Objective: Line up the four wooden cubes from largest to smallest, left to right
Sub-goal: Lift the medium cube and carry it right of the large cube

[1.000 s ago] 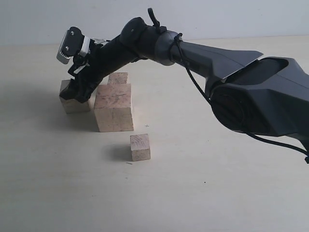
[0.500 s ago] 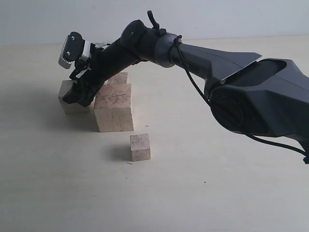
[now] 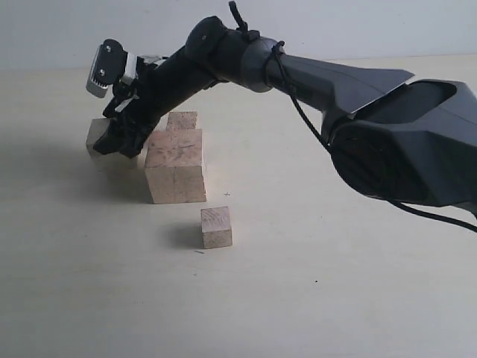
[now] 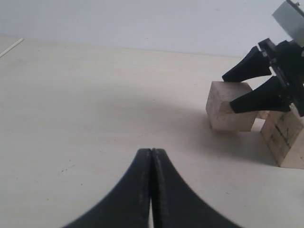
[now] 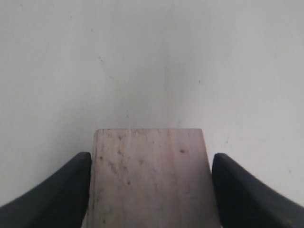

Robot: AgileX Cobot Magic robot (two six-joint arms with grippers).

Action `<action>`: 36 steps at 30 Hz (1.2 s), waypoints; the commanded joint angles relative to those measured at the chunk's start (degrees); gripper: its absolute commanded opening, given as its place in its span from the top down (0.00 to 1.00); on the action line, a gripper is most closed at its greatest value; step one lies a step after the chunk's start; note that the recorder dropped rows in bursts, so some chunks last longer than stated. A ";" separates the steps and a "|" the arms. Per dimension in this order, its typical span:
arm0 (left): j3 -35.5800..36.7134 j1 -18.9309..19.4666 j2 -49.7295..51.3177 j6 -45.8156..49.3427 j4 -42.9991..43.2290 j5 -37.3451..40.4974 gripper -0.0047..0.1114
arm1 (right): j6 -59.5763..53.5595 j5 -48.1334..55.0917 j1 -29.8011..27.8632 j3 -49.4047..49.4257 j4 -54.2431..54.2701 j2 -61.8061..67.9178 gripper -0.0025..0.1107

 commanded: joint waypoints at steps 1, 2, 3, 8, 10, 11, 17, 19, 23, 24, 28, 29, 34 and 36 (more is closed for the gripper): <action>0.20 -0.39 -0.36 0.00 -0.33 -0.73 0.96 | 2.72 1.52 -0.01 -0.03 0.55 -5.71 0.98; 0.20 -0.39 -0.36 0.00 -0.33 -0.73 0.96 | 3.48 1.86 -0.01 -0.03 0.55 -6.83 0.98; 0.20 -0.39 -0.36 0.00 -0.33 -0.73 0.96 | 4.63 2.42 -0.01 -0.03 0.55 -7.99 0.98; 0.20 -0.39 -0.36 0.00 -0.33 -0.73 0.96 | 13.85 7.05 -0.37 -0.03 -6.94 -14.01 0.98; 0.20 -0.39 -0.36 0.00 -0.33 -0.73 0.96 | 20.53 10.31 -0.67 -0.03 -13.57 -17.11 0.98; 0.20 -0.39 -0.36 0.00 -0.33 -0.73 0.96 | 22.82 11.83 -0.84 -0.03 -16.29 -18.70 0.98; 0.20 -0.39 -0.36 0.00 -0.33 -0.73 0.96 | 25.29 19.53 -4.92 1.51 -24.69 -25.75 0.98; 0.20 -0.39 -0.36 0.00 -0.33 -0.73 0.96 | 21.82 19.53 -6.90 4.21 -24.69 -27.99 0.98; 0.20 -0.39 -0.36 0.00 -0.33 -0.73 0.96 | 16.39 19.53 -11.91 10.52 -24.69 -31.51 0.98; 0.20 -0.39 -0.36 0.00 -0.33 -0.73 0.96 | 15.99 19.53 -13.16 12.18 -24.45 -31.78 0.98; 0.20 -0.39 -0.36 0.00 -0.33 -0.73 0.96 | 13.55 19.53 -16.36 18.66 -22.38 -31.33 0.98; 0.20 -0.39 -0.36 0.00 -0.33 -0.73 0.96 | 10.88 19.53 -16.46 22.73 -21.35 -30.78 0.98; 0.20 -0.39 -0.36 0.00 -0.33 -0.73 0.96 | -6.53 12.41 -16.46 33.46 -11.61 -26.78 0.98; 0.20 -0.39 -0.36 0.00 -0.33 -0.73 0.96 | -7.14 10.36 -16.46 34.59 -9.78 -23.85 0.98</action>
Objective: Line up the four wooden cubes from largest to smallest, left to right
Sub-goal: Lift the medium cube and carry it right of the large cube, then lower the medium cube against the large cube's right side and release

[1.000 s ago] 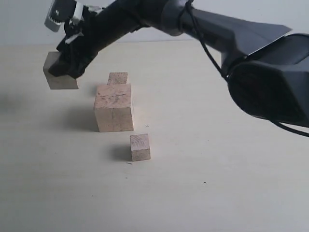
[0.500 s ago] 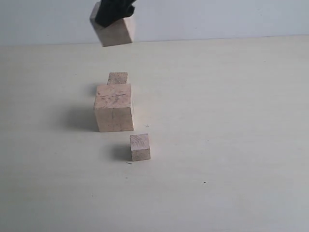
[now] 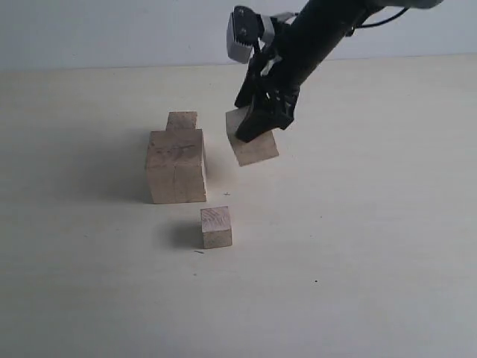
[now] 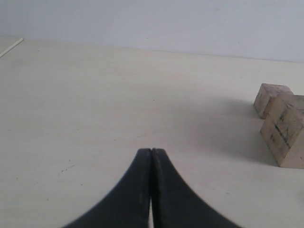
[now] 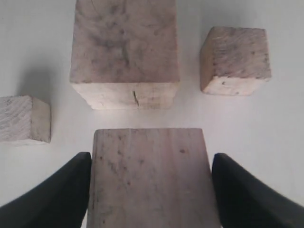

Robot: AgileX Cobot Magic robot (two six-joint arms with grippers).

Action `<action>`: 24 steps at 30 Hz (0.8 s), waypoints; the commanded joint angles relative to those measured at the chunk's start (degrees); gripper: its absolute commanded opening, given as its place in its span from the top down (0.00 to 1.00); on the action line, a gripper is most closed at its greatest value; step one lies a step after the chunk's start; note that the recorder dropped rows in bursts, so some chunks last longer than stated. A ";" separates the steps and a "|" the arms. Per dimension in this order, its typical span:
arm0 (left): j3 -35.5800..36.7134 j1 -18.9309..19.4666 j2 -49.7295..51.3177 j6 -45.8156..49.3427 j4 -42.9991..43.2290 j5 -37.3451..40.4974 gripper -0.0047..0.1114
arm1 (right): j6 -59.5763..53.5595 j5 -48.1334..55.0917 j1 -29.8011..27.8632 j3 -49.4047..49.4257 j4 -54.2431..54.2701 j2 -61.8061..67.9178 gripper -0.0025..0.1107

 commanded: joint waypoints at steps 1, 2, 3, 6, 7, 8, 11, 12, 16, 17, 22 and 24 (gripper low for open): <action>0.20 -0.39 -0.36 0.00 -0.33 -0.73 0.96 | -3.06 -3.46 0.00 1.47 4.25 3.35 0.98; 0.20 -0.39 -0.36 0.00 -0.33 -0.73 0.96 | -3.71 -3.55 0.00 1.47 5.28 4.36 0.98; 0.20 -0.39 -0.36 0.00 -0.33 -0.73 0.96 | -4.91 -3.30 0.00 1.47 6.55 5.12 0.98; 0.20 -0.39 -0.36 0.00 -0.33 -0.73 0.96 | -9.67 -0.67 0.00 1.47 10.64 7.11 0.98; 0.20 -0.39 -0.36 0.00 -0.33 -0.73 0.96 | -10.22 -0.24 0.00 1.62 10.81 7.34 0.98; 0.20 -0.39 -0.36 0.00 -0.33 -0.73 0.96 | -10.77 0.01 0.00 1.64 10.81 7.93 0.98; 0.20 -0.39 -0.36 0.00 -0.33 -0.73 0.96 | -11.60 0.22 0.00 1.64 10.69 8.65 0.98; 0.20 -0.39 -0.36 0.00 -0.33 -0.73 0.96 | -11.78 0.35 0.00 1.64 10.11 8.67 0.98; 0.20 -0.39 -0.36 0.00 -0.33 -0.73 0.96 | -11.52 -0.06 0.00 1.64 6.80 8.93 0.98; 0.20 -0.39 -0.36 0.00 -0.33 -0.73 0.96 | -11.39 -0.06 0.00 1.64 6.56 8.93 0.98; 0.20 -0.39 -0.36 0.00 -0.33 -0.73 0.96 | -9.84 -0.05 0.53 1.64 6.40 8.93 0.98; 0.20 -0.39 -0.36 0.00 -0.33 -0.73 0.96 | -6.15 -2.06 1.14 1.64 5.83 8.93 0.98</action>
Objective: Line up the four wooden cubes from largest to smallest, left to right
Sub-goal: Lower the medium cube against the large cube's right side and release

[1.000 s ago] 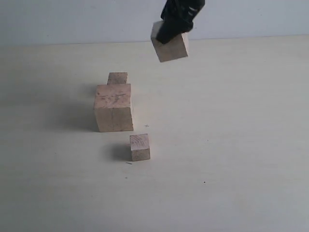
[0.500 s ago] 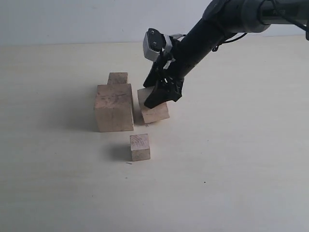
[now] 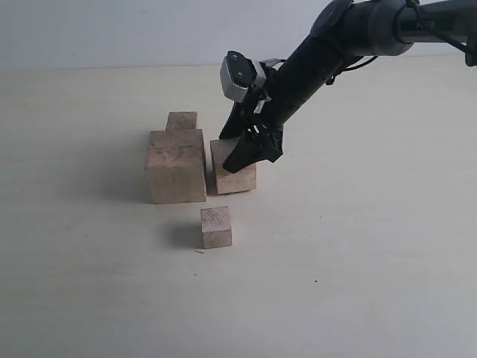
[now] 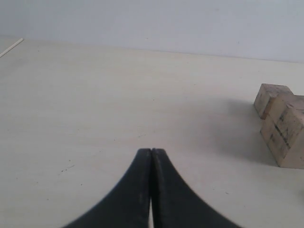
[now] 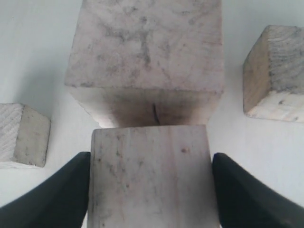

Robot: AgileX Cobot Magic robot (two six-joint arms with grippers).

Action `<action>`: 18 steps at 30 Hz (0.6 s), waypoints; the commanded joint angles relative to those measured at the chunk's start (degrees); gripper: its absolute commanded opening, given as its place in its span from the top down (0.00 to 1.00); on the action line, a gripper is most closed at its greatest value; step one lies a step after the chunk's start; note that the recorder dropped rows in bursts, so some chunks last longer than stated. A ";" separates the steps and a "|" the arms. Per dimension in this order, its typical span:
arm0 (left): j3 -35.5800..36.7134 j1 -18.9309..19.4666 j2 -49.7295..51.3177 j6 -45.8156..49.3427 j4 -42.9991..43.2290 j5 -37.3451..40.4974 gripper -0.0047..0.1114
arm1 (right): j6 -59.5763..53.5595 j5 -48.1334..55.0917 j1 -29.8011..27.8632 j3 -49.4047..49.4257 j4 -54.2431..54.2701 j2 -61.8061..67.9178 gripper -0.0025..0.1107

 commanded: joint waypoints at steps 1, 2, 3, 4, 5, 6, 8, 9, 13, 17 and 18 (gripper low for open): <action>0.20 -0.39 -0.36 0.00 -0.33 -0.73 0.96 | 6.44 -2.74 1.29 0.42 -3.52 0.52 0.98; 0.20 -0.39 -0.36 0.00 -0.33 -0.73 0.96 | 7.38 -2.86 1.29 0.42 -3.52 0.52 0.98; 0.20 -0.39 -0.36 0.00 -0.33 -0.73 0.96 | 8.25 -2.48 1.47 0.42 -3.52 0.52 0.98; 0.20 -0.39 -0.36 0.00 -0.33 -0.73 0.96 | 8.36 -2.16 1.55 0.42 -3.58 0.52 0.98; 0.20 -0.39 -0.36 0.00 -0.33 -0.73 0.96 | 8.36 -1.82 1.55 0.42 -3.58 0.52 0.98; 0.20 -0.39 -0.36 0.00 -0.33 -0.73 0.96 | 8.36 -1.38 1.55 0.42 -3.87 0.52 0.98; 0.20 -0.39 -0.36 0.00 -0.33 -0.73 0.96 | 8.36 -1.07 1.55 0.42 -5.45 0.52 0.98; 0.20 -0.39 -0.36 0.00 -0.33 -0.73 0.96 | 8.36 -0.79 1.55 0.42 -6.43 0.52 0.98; 0.20 -0.39 -0.36 0.00 -0.33 -0.73 0.96 | 8.36 0.46 1.55 0.42 -7.33 0.52 0.91; 0.20 -0.39 -0.36 0.00 -0.33 -0.73 0.96 | 8.36 0.59 1.55 0.42 -6.92 0.29 0.75; 0.20 -0.39 -0.36 0.00 -0.33 -0.73 0.96 | 8.36 0.70 1.55 0.42 -6.92 0.29 0.70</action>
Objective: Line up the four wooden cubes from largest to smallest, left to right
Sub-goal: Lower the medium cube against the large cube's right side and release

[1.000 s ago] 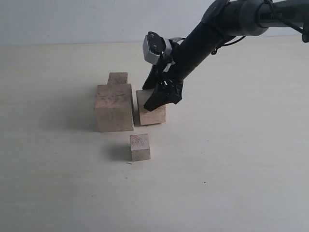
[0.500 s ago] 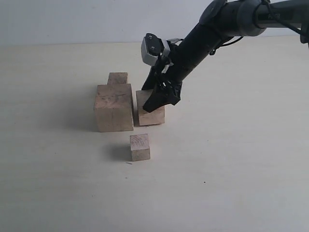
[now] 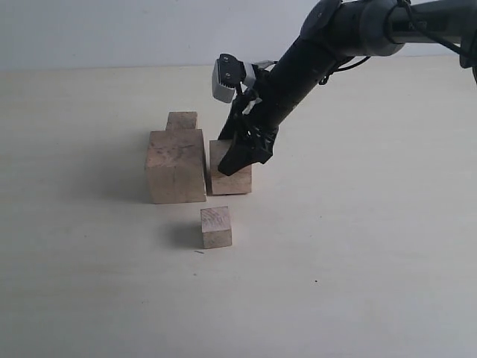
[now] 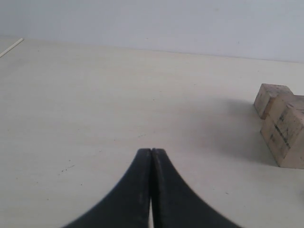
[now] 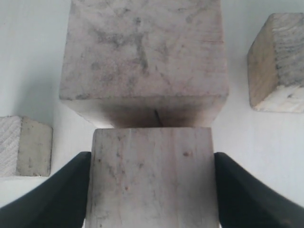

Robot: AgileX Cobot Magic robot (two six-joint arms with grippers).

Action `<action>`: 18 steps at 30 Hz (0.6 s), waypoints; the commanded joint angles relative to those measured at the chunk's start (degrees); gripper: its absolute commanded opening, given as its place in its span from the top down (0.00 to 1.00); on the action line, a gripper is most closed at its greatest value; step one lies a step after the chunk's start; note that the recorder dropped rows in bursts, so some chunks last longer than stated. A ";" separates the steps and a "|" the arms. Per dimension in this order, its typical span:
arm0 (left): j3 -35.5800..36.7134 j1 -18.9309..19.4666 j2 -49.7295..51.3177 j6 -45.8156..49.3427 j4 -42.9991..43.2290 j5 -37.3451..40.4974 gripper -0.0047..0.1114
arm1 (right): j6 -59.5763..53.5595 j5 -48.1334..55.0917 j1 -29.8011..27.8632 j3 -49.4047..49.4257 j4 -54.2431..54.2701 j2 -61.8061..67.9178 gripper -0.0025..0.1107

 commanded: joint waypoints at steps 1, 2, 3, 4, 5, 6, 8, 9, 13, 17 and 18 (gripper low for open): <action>0.20 -0.39 -0.36 0.00 -0.33 -0.73 0.96 | 0.74 2.03 0.03 0.42 -3.46 0.42 0.66; 0.20 -0.39 -0.36 0.00 -0.33 -0.73 0.96 | 0.74 2.03 0.03 0.42 -2.94 0.25 0.61; 0.20 -0.39 -0.36 0.00 -0.33 -0.73 0.96 | 0.74 2.03 0.03 0.42 -2.20 0.13 0.57; 0.20 -0.39 -0.36 0.00 -0.33 -0.73 0.96 | 0.74 2.03 0.03 0.42 -1.47 -0.14 0.53; 0.20 -0.39 -0.36 0.00 -0.33 -0.73 0.96 | 0.74 2.03 0.03 0.42 -0.08 -0.70 0.46; 0.20 -0.39 -0.36 0.00 -0.33 -0.73 0.96 | 0.74 2.03 0.03 0.42 0.66 -1.00 0.44; 0.20 -0.39 -0.36 0.00 -0.33 -0.73 0.96 | 0.74 2.03 0.03 0.42 1.24 -2.21 0.39; 0.20 -0.39 -0.36 0.00 -0.33 -0.73 0.96 | 0.74 2.03 0.03 0.42 1.24 -2.91 0.39; 0.20 -0.39 -0.36 0.00 -0.33 -0.73 0.96 | 0.74 1.89 0.03 0.42 1.44 -4.90 0.39; 0.20 -0.39 -0.36 0.00 -0.33 -0.73 0.96 | 12.39 1.45 0.03 0.42 -10.79 -7.74 0.39; 0.20 -0.39 -0.36 0.00 -0.33 -0.73 0.96 | 18.89 0.50 0.03 0.42 -17.03 -8.63 0.39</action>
